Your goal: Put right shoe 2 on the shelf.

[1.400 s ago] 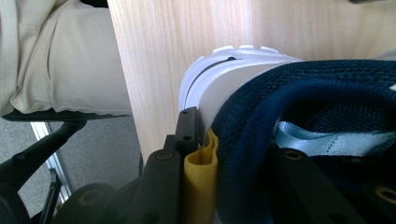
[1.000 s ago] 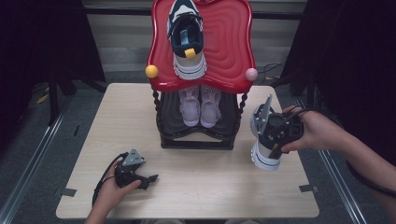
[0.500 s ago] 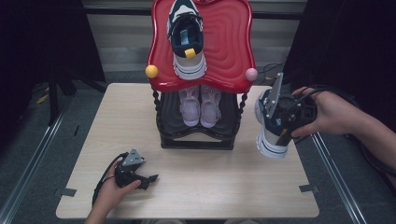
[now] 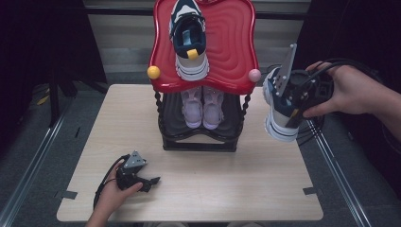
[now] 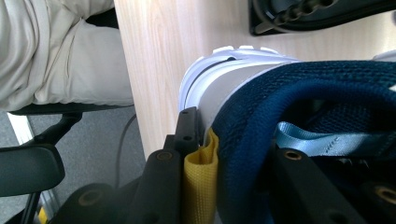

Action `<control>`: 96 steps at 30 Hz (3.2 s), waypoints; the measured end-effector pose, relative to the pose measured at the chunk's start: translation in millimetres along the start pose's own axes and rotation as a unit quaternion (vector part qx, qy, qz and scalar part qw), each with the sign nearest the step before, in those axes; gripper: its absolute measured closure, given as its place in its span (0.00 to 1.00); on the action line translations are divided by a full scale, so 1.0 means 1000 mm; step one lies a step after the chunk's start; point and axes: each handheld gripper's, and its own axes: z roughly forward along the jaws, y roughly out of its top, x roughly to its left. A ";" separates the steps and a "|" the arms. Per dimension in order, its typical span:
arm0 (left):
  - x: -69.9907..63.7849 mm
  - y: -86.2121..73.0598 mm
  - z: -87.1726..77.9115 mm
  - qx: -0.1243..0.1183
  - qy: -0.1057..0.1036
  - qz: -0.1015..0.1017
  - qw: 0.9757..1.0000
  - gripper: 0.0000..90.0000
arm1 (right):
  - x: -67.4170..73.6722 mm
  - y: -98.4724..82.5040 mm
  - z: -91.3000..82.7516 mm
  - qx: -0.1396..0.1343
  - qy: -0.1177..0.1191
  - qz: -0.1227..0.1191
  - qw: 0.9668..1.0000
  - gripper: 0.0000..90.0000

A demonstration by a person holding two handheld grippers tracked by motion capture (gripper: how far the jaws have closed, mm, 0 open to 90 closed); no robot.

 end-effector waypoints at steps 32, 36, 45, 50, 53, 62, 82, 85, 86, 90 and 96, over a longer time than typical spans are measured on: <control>0.000 0.000 0.000 0.000 0.001 0.000 1.000 0.12 | -0.007 0.049 -0.115 -0.010 -0.108 -0.007 0.994 0.79; 0.000 0.000 0.000 0.001 0.001 0.000 1.000 0.12 | -0.010 0.065 -0.119 -0.017 -0.127 -0.011 0.992 0.79; 0.000 0.000 0.000 0.000 0.001 0.000 1.000 0.12 | -0.021 0.101 -0.104 -0.013 -0.153 -0.022 0.988 0.79; 0.000 0.000 0.000 0.000 0.001 0.000 1.000 0.12 | -0.026 0.113 -0.095 -0.008 -0.160 -0.033 0.986 0.79; 0.000 0.000 0.000 -0.001 -0.001 -0.001 1.000 0.12 | -0.027 0.119 -0.092 -0.010 -0.163 -0.032 0.986 0.79; 0.000 0.000 0.000 0.000 0.000 -0.001 1.000 0.12 | -0.032 0.132 -0.083 0.001 -0.178 -0.046 0.983 0.79; 0.000 0.000 0.000 0.000 0.000 -0.001 1.000 0.12 | -0.041 0.147 -0.068 -0.001 -0.180 -0.080 0.980 0.79; 0.000 0.000 0.000 0.000 0.001 0.000 1.000 0.12 | -0.043 0.150 -0.066 0.002 -0.181 -0.080 0.980 0.79; 0.000 0.000 0.000 0.000 0.000 0.000 1.000 0.12 | -0.043 0.150 -0.065 0.007 -0.180 -0.080 0.980 0.79; 0.000 0.000 0.000 0.000 0.000 0.000 1.000 0.12 | -0.045 0.151 -0.063 0.006 -0.182 -0.085 0.980 0.79; 0.000 0.000 0.000 0.000 0.000 0.000 1.000 0.12 | -0.045 0.156 -0.059 0.008 -0.180 -0.090 0.979 0.79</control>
